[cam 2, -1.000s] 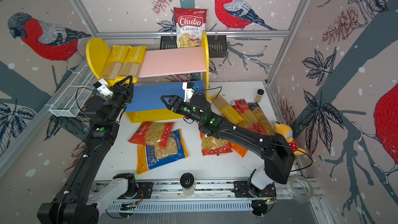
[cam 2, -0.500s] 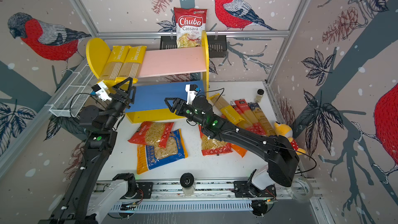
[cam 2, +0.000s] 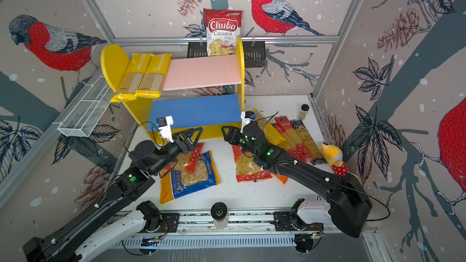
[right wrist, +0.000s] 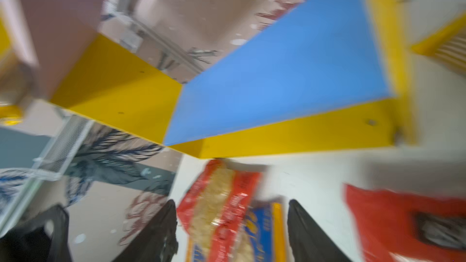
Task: Arrange pasta packages on shelves
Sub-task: Rotate the pasta bag.
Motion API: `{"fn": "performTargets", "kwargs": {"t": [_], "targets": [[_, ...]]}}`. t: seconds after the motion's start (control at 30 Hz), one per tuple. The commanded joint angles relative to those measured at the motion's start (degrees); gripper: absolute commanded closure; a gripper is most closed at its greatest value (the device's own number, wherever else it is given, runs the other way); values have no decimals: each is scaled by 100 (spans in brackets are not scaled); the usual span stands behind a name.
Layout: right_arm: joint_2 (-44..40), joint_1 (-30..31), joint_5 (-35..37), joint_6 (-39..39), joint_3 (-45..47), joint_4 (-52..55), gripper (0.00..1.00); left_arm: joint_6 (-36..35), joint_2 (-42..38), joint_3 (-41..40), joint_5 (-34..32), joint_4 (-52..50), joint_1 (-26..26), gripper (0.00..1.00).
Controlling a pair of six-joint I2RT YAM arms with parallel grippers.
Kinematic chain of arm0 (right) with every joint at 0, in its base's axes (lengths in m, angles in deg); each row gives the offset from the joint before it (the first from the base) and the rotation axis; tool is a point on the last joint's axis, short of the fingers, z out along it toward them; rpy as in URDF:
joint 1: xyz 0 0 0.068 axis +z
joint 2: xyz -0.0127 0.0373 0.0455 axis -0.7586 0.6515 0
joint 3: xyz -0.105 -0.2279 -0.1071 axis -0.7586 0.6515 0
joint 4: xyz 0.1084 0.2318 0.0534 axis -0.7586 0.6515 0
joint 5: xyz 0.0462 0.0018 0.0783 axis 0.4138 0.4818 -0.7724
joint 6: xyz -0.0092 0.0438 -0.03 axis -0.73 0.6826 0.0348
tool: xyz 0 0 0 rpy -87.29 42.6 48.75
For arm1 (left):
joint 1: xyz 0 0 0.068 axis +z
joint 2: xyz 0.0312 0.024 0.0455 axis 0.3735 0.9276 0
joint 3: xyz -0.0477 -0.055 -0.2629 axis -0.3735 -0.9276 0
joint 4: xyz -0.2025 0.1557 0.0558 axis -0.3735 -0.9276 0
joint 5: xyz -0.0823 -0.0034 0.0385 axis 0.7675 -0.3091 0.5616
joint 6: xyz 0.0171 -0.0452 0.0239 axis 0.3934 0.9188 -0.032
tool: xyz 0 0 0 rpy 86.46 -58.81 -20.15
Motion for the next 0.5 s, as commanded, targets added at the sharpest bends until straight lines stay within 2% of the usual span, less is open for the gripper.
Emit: {"fn": "performTargets", "kwargs": {"t": [0.0,0.17,0.23,0.33,0.47], "targets": [[-386,-452,-100,129,420,345,30,-495,298,-241,-517,344,-398,17],[-964,-1705,-519,-253,787,875,30,-433,1222,-503,-131,1082,-585,17],[-1070,-2434,-894,-460,817,1122,30,-545,1671,-433,-30,1258,-653,17],[-1017,-3453,-1462,-638,840,1211,30,-628,2228,-298,167,1524,-719,17],[-713,-4434,-1868,-585,856,1121,29,-685,2715,-191,295,1779,-790,16]]}}
